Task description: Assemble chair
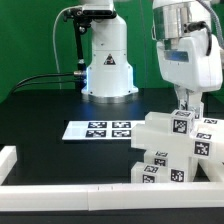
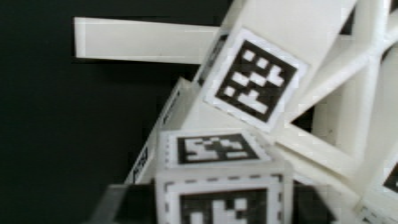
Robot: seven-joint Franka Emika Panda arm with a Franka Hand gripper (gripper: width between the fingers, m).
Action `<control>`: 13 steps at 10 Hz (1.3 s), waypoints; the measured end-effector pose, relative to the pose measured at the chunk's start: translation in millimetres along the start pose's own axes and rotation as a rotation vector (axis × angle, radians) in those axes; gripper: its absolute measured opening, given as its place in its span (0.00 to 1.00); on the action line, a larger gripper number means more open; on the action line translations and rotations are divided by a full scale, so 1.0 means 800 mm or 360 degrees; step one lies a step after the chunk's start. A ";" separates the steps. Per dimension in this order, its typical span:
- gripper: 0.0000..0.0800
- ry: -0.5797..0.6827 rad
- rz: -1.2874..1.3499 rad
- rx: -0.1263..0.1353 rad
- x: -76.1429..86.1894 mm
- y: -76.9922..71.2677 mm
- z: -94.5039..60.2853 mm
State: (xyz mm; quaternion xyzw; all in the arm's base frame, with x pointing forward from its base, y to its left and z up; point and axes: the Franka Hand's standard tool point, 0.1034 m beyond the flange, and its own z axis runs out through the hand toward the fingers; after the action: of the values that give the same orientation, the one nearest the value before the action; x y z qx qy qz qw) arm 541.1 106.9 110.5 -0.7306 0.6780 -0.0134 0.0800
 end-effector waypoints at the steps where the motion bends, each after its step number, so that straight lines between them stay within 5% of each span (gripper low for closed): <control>1: 0.64 -0.0001 -0.0004 0.0000 -0.002 0.000 0.000; 2: 0.64 -0.0003 -0.0134 0.0000 -0.007 -0.002 -0.001; 3: 0.77 0.0000 -0.0485 -0.0011 -0.010 -0.004 -0.002; 4: 0.80 -0.0013 -0.0765 -0.0042 -0.011 -0.003 -0.002; 5: 0.80 -0.0029 -0.0975 -0.0069 -0.014 -0.001 -0.001; 9: 0.81 -0.0022 -0.1410 -0.0073 -0.010 -0.002 -0.001; 11: 0.81 -0.0014 -0.1881 -0.0164 -0.009 0.000 0.000; 13: 0.50 -0.0003 -0.1800 -0.0158 -0.007 -0.001 0.000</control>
Offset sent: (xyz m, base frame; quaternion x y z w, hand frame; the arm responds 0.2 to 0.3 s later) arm 0.0077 0.0177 -0.0008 -0.0495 -0.0444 -0.4284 0.9011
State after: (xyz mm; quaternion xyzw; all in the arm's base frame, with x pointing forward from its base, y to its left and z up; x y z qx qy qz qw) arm 541.5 112.3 111.2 -0.9829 0.1808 -0.0218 0.0265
